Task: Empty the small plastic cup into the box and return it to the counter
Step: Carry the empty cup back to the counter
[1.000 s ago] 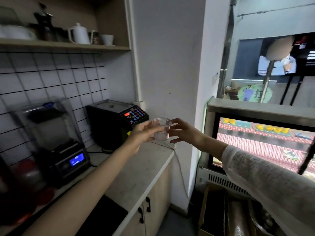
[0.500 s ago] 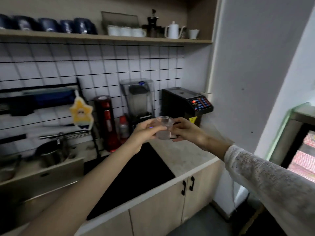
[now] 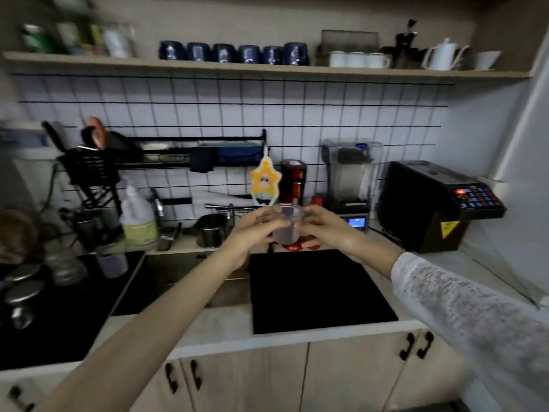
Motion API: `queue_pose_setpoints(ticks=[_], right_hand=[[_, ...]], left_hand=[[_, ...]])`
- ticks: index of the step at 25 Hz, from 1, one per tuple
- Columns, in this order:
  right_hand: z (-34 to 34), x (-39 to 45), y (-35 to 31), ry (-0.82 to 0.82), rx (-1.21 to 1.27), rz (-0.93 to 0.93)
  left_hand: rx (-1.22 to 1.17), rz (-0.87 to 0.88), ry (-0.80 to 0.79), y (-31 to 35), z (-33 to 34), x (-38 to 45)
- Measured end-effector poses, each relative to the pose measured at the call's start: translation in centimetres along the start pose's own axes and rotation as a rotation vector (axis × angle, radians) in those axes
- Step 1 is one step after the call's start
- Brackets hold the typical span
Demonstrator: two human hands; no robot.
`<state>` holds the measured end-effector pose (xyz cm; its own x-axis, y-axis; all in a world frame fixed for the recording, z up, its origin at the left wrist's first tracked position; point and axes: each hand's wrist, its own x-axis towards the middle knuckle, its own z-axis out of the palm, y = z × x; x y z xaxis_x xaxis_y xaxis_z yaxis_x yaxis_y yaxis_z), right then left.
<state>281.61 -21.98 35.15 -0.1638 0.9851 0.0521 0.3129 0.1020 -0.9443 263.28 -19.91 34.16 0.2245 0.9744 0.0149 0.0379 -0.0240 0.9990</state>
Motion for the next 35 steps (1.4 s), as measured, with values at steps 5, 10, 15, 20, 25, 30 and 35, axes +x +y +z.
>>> queue_pose_setpoints(ticks=[5,10,15,20,25,30,35], right_hand=[[10.8,3.7,-3.0,-0.123,-0.003,-0.045],[23.1,6.1,-6.9,-0.265,0.020,-0.099],[35.5,6.7,-11.7,-0.464,0.013,-0.139],[46.2,6.1,-16.1,-0.644,0.001,-0.204],[56.1,6.7,-18.9,-0.817,0.002,-0.273],[66.2,8.2,-20.9,-1.002,0.012,-0.373],[74.7,9.6,-23.8,-1.188,0.044,-0.408]], left_hand=[[0.083,0.043,0.155,-0.6,-11.3,-4.0],[0.112,0.036,0.308,-0.8,-22.9,-9.7],[0.101,0.001,0.516,-1.2,-33.8,-16.6],[0.073,-0.005,0.701,-1.5,-41.8,-24.0],[0.072,-0.023,0.885,-2.9,-49.3,-29.6],[0.074,-0.059,1.108,-3.9,-55.9,-33.9],[0.108,-0.077,1.291,-4.0,-61.4,-37.2]])
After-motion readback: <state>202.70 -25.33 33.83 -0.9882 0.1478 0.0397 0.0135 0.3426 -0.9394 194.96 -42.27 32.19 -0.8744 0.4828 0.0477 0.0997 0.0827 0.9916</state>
